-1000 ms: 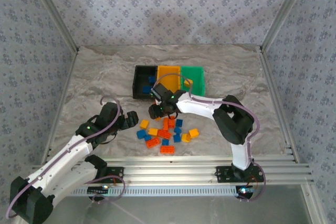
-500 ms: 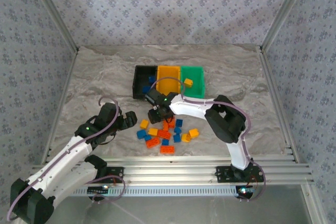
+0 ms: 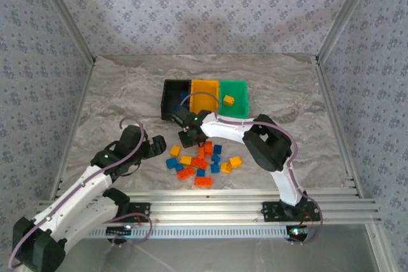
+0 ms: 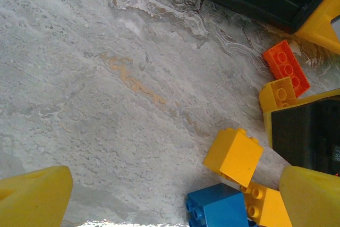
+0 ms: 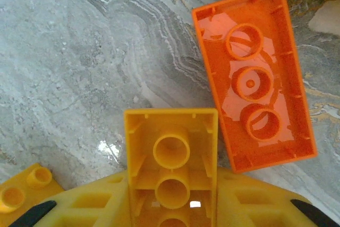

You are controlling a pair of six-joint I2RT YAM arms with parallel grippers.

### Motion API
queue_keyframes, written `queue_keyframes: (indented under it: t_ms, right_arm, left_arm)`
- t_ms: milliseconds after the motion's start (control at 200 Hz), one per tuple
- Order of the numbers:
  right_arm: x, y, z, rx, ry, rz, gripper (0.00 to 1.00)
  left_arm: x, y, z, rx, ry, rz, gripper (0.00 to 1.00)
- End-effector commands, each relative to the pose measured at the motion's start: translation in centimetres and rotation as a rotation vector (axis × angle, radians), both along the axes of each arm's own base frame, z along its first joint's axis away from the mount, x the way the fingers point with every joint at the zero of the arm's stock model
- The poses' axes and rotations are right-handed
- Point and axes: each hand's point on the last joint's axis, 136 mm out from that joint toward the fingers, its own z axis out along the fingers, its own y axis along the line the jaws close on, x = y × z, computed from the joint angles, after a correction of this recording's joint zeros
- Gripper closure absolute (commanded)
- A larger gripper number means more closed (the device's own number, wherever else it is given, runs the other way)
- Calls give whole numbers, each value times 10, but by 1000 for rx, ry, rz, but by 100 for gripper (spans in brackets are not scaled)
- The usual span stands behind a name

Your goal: Sort the legos into containers by color

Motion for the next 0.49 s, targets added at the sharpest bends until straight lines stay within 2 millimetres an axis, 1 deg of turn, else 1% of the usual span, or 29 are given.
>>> queue_keyframes:
  t_ms: [0,75,135,180,245,355,410,490]
  right_arm:
    - [-5,1,12,15,-1,-2,66]
    - [-5,0,30,53,-30,-4,67]
    - [-3,-4,49,87,-62,-12,68]
    - [0,-9,64,111,-85,-25,69]
    - [4,-22,86,139,-119,-52,69]
    - [22,-62,116,157,-180,-135,69]
    - [35,-86,125,155,-202,-190,69]
    - [57,-118,131,160,-206,-272,70]
  left_arm:
    - [-2,-1,3,-20,5,-1,0]
    - [-1,-2,6,-24,-4,-7,0]
    - [1,-3,10,-28,-12,-7,0]
    - [2,-4,12,-29,-18,-9,0]
    - [4,-5,17,-33,-30,-14,1]
    - [8,-8,20,-36,-38,-18,1]
    - [10,-10,20,-39,-37,-22,1]
    - [13,-12,19,-40,-35,-26,0]
